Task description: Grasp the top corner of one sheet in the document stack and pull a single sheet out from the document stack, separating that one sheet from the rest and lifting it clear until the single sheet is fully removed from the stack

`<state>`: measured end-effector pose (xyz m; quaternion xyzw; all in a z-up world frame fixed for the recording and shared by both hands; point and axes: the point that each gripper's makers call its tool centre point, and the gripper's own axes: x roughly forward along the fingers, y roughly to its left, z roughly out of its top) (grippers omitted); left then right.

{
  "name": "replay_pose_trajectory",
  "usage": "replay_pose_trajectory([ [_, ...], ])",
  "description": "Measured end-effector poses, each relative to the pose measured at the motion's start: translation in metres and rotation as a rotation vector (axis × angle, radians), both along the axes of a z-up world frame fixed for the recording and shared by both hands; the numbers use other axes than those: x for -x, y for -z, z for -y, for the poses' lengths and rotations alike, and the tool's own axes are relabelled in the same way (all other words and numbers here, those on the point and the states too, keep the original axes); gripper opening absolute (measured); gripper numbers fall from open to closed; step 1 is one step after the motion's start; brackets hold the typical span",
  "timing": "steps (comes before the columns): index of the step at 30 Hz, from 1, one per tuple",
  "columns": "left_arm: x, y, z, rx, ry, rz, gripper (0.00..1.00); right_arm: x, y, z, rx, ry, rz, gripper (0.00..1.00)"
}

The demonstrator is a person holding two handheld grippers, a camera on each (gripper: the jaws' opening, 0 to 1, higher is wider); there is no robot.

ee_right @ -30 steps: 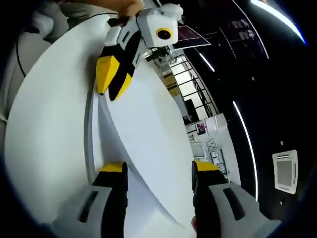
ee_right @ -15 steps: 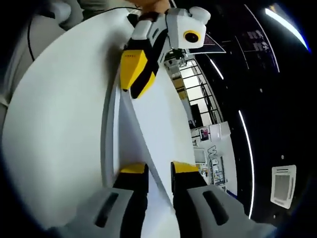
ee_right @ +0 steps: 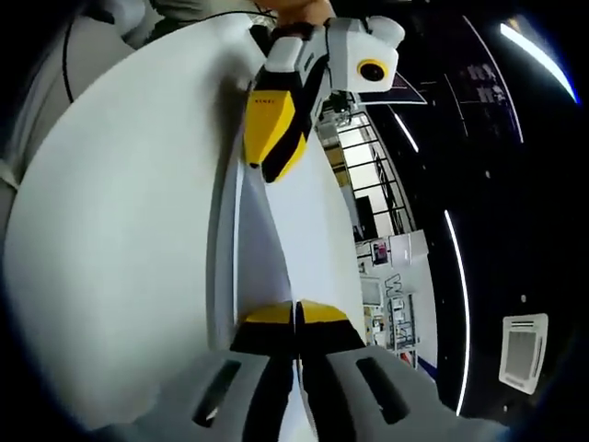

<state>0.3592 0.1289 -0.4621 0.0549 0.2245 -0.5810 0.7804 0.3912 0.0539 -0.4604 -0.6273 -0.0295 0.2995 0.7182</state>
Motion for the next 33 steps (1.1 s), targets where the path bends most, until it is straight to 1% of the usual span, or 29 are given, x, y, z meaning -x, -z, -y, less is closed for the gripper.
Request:
replay_pose_trajectory([
  [2,0.001,0.000,0.001,-0.003,0.000,0.007,0.19,-0.001,0.001,0.000,0.013,0.011,-0.006,0.02],
  [4,0.002,0.000,0.002,-0.011,0.004,0.030,0.20,-0.001,0.001,0.001,0.014,0.020,-0.012,0.02],
  [8,0.005,0.000,0.003,-0.016,0.000,0.072,0.21,-0.001,0.001,0.003,-0.014,0.029,-0.029,0.02],
  [10,0.002,-0.009,0.006,0.019,-0.035,0.117,0.21,-0.001,0.001,0.003,-0.022,0.027,-0.034,0.02],
  [11,0.002,-0.017,0.007,0.051,-0.059,0.135,0.22,-0.001,0.002,0.003,-0.018,0.026,-0.038,0.02],
  [13,0.008,-0.032,0.009,0.104,-0.078,0.166,0.22,-0.001,0.002,0.003,-0.009,0.034,-0.041,0.02],
  [14,0.010,-0.036,0.008,0.121,-0.090,0.175,0.23,-0.002,0.002,0.003,-0.012,0.048,-0.041,0.02],
  [15,0.012,-0.040,0.008,0.132,-0.104,0.185,0.24,-0.002,0.003,0.003,-0.008,0.061,-0.034,0.02],
  [17,0.015,-0.050,0.005,0.153,-0.139,0.222,0.26,-0.002,0.003,0.004,0.014,0.059,-0.015,0.02],
  [18,0.018,-0.054,0.004,0.164,-0.157,0.242,0.28,-0.002,0.003,0.004,0.015,0.060,-0.011,0.02],
  [20,0.021,-0.056,0.001,0.170,-0.180,0.259,0.31,-0.002,0.002,0.004,-0.001,0.061,-0.008,0.02],
  [23,0.020,-0.058,-0.009,0.169,-0.245,0.297,0.38,-0.003,0.002,0.004,-0.024,0.061,-0.010,0.02],
  [26,0.016,-0.057,-0.026,0.164,-0.331,0.322,0.43,-0.003,0.001,0.003,-0.032,0.055,-0.008,0.02],
  [30,0.013,-0.060,-0.047,0.220,-0.438,0.327,0.55,-0.003,0.001,0.002,-0.048,0.048,-0.006,0.02],
  [31,0.012,-0.062,-0.055,0.245,-0.474,0.325,0.56,-0.004,0.001,0.002,-0.054,0.047,-0.006,0.02],
  [33,0.011,-0.065,-0.067,0.272,-0.530,0.327,0.58,-0.004,0.001,0.002,-0.064,0.045,-0.004,0.02],
])
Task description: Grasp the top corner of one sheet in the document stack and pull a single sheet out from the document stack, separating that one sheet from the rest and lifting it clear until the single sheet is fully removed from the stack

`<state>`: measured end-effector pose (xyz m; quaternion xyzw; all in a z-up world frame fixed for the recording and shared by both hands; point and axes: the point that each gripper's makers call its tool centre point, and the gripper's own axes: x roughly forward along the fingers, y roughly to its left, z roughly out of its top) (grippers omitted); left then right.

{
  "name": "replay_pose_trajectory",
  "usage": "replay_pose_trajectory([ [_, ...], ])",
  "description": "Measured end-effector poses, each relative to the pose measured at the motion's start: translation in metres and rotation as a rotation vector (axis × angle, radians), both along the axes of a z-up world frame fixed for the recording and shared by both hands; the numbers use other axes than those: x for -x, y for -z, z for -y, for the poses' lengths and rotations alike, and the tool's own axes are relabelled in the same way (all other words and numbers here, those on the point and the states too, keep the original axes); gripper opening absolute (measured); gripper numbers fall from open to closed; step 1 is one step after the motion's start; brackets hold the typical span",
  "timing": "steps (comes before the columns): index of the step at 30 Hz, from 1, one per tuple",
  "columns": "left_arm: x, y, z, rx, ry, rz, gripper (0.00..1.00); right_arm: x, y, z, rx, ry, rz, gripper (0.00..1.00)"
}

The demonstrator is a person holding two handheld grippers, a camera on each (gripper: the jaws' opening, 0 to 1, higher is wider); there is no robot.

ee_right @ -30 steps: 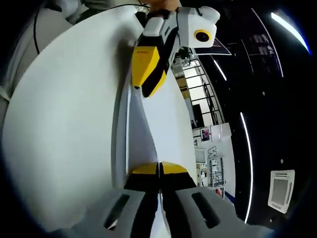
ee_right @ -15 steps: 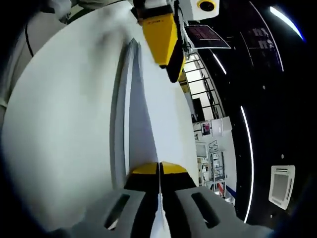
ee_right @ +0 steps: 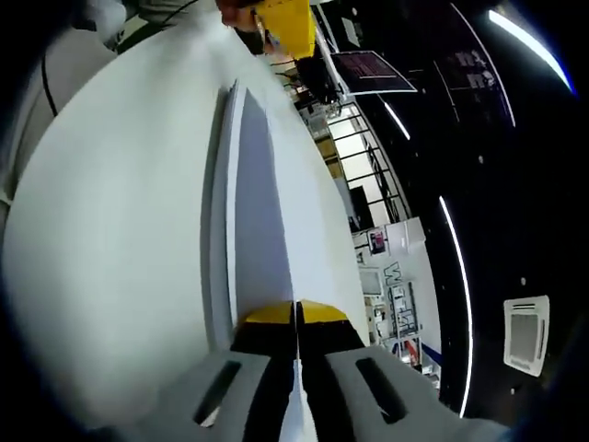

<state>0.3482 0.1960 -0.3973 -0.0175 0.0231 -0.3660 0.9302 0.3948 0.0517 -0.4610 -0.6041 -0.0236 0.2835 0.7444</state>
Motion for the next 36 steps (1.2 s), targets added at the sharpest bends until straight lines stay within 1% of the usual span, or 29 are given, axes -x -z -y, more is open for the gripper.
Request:
replay_pose_trajectory([
  [2,0.002,-0.001,-0.008,0.008,-0.025,0.004,0.61,0.000,0.000,0.000,-0.003,-0.001,0.003,0.02],
  [3,0.002,0.000,-0.009,0.008,-0.028,0.002,0.63,0.000,0.000,0.000,-0.003,-0.001,0.004,0.02],
  [4,0.003,0.003,-0.013,-0.006,-0.040,-0.008,0.65,0.000,0.000,0.000,-0.002,-0.002,0.004,0.02],
  [6,0.003,0.007,-0.020,-0.049,-0.070,-0.002,0.69,0.000,0.000,0.000,0.002,-0.004,0.005,0.02],
  [8,0.004,0.011,-0.026,-0.067,-0.095,-0.015,0.70,0.000,0.001,0.000,0.001,-0.007,0.004,0.02],
  [10,0.005,0.012,-0.032,-0.044,-0.116,-0.019,0.70,0.000,0.000,0.000,-0.005,-0.010,0.007,0.02],
  [12,0.007,0.007,-0.036,0.010,-0.137,-0.001,0.70,0.000,0.000,0.000,-0.014,-0.011,0.014,0.02],
  [13,0.008,0.006,-0.037,0.026,-0.144,0.000,0.70,0.000,0.000,0.001,-0.017,-0.011,0.019,0.02],
  [15,0.012,0.007,-0.038,0.048,-0.150,-0.001,0.73,0.001,0.000,0.001,-0.019,-0.014,0.033,0.02],
  [17,0.015,0.010,-0.037,0.048,-0.148,-0.007,0.75,0.001,-0.001,0.001,-0.023,-0.017,0.038,0.02],
  [22,0.021,0.016,-0.036,0.027,-0.150,0.001,0.73,0.000,-0.002,0.004,-0.078,-0.010,0.015,0.02],
  [25,0.024,0.017,-0.036,0.028,-0.151,0.002,0.72,0.001,-0.003,0.005,-0.096,-0.034,0.007,0.02],
  [28,0.026,0.020,-0.035,0.022,-0.150,-0.007,0.71,0.000,-0.002,0.004,-0.110,-0.037,-0.007,0.02],
  [32,0.029,0.026,-0.033,0.001,-0.146,-0.020,0.71,0.000,-0.003,0.003,-0.120,-0.041,0.006,0.02],
  [36,0.033,0.032,-0.029,0.001,-0.135,-0.041,0.70,-0.001,-0.004,0.004,-0.158,-0.038,-0.022,0.02],
])
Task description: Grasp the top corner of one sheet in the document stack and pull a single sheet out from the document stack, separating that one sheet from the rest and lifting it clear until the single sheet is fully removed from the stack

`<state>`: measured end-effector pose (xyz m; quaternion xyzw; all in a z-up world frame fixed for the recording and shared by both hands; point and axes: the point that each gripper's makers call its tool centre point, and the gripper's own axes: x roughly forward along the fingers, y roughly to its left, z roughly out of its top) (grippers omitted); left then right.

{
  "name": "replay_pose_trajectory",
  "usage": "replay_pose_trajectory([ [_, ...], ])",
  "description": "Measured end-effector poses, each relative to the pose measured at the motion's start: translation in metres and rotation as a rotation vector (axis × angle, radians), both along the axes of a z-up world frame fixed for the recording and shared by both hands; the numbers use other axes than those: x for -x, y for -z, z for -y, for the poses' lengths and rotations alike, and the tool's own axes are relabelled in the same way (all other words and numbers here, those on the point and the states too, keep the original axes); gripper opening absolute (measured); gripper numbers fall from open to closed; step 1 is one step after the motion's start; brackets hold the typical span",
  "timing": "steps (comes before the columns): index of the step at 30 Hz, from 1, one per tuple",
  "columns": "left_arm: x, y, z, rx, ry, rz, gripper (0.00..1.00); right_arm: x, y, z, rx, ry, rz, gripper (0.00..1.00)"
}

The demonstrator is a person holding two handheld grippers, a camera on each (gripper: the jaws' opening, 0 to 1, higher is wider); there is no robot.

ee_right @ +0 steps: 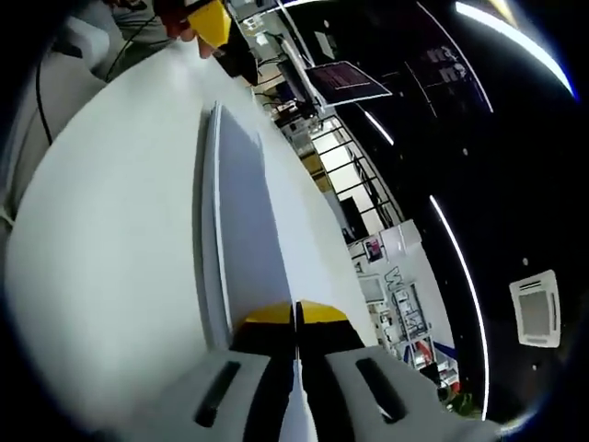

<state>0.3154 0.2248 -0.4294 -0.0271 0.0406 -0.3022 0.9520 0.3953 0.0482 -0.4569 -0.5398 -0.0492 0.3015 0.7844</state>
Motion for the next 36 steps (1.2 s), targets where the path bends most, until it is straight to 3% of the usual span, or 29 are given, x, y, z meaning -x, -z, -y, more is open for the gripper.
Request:
replay_pose_trajectory([
  [3,0.003,0.000,0.004,0.003,0.014,-0.004,0.70,0.000,0.000,0.000,-0.034,0.007,-0.025,0.02],
  [6,0.003,-0.001,0.006,0.003,0.019,0.000,0.70,0.002,-0.003,0.001,-0.116,0.028,-0.072,0.02],
  [13,0.002,0.004,0.002,-0.022,0.019,-0.014,0.70,0.011,-0.035,0.007,-0.311,0.054,-0.103,0.02],
  [18,0.004,-0.005,0.002,0.038,0.027,-0.004,0.68,0.015,-0.063,0.013,-0.446,0.050,-0.130,0.02],
  [25,0.007,-0.014,0.004,0.032,0.030,0.021,0.66,0.026,-0.081,0.016,-0.477,0.026,-0.141,0.02],
  [28,0.008,-0.016,0.004,0.054,0.025,0.026,0.65,0.035,-0.080,0.016,-0.483,0.010,-0.186,0.02],
  [30,0.008,-0.015,0.001,0.013,-0.005,0.036,0.63,0.039,-0.078,0.017,-0.478,0.004,-0.221,0.02],
  [36,0.013,-0.019,0.007,-0.032,0.029,0.042,0.65,0.039,-0.079,0.028,-0.460,0.003,-0.250,0.02],
])
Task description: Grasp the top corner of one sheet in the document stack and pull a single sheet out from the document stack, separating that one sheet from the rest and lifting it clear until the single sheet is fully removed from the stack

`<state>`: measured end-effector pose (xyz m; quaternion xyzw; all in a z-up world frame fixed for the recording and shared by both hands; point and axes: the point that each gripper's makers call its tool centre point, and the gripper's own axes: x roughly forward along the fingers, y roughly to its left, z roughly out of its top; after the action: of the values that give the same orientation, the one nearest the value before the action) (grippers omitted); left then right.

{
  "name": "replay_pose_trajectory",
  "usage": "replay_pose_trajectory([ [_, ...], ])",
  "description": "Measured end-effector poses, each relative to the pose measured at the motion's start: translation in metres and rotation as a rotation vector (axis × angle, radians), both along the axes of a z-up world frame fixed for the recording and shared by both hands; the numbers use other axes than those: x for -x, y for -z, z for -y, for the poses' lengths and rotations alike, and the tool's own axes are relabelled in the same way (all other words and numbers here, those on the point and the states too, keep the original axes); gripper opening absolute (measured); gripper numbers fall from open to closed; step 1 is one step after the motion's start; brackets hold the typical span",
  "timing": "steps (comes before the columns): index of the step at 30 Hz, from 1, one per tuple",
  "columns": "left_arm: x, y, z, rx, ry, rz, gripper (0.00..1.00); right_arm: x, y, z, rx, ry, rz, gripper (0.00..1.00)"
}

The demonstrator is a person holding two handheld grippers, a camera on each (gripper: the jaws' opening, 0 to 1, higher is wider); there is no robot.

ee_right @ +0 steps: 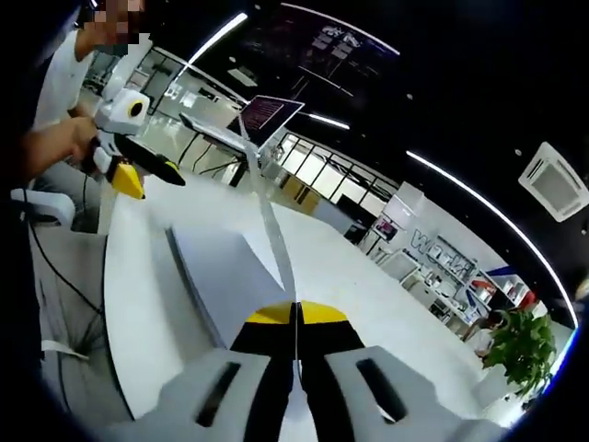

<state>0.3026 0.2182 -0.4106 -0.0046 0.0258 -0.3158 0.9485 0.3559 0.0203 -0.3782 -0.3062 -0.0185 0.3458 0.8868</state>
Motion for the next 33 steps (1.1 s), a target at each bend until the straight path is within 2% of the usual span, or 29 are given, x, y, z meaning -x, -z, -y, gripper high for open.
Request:
replay_pose_trajectory([
  [4,0.001,0.007,0.004,-0.015,0.019,-0.022,0.65,0.000,-0.012,0.007,-0.034,0.009,-0.005,0.02],
  [6,0.000,0.012,0.005,-0.026,0.022,-0.033,0.65,-0.002,-0.022,0.011,-0.114,0.023,-0.046,0.02],
  [7,0.000,0.015,0.007,-0.037,0.028,-0.039,0.65,-0.001,-0.026,0.011,-0.183,0.004,-0.104,0.02],
  [9,0.000,0.015,0.011,-0.056,0.038,-0.037,0.65,0.000,-0.040,0.012,-0.303,-0.045,-0.172,0.02],
  [11,0.002,0.013,0.014,-0.067,0.061,-0.030,0.65,-0.001,-0.051,0.019,-0.372,-0.059,-0.204,0.02],
  [15,0.004,0.011,0.015,-0.082,0.081,-0.026,0.65,-0.002,-0.057,0.030,-0.367,-0.053,-0.209,0.02],
  [20,0.006,0.013,0.010,-0.093,0.072,-0.028,0.64,-0.006,-0.054,0.042,-0.290,-0.012,-0.206,0.02],
  [26,0.007,0.014,0.001,-0.076,0.047,-0.033,0.64,-0.008,-0.055,0.045,-0.288,-0.016,-0.222,0.02],
  [30,0.008,0.012,-0.004,-0.080,0.036,-0.034,0.63,-0.005,-0.072,0.045,-0.294,-0.041,-0.205,0.02],
  [33,0.008,0.007,-0.006,-0.072,0.025,-0.014,0.63,-0.001,-0.090,0.045,-0.360,-0.083,-0.213,0.02],
])
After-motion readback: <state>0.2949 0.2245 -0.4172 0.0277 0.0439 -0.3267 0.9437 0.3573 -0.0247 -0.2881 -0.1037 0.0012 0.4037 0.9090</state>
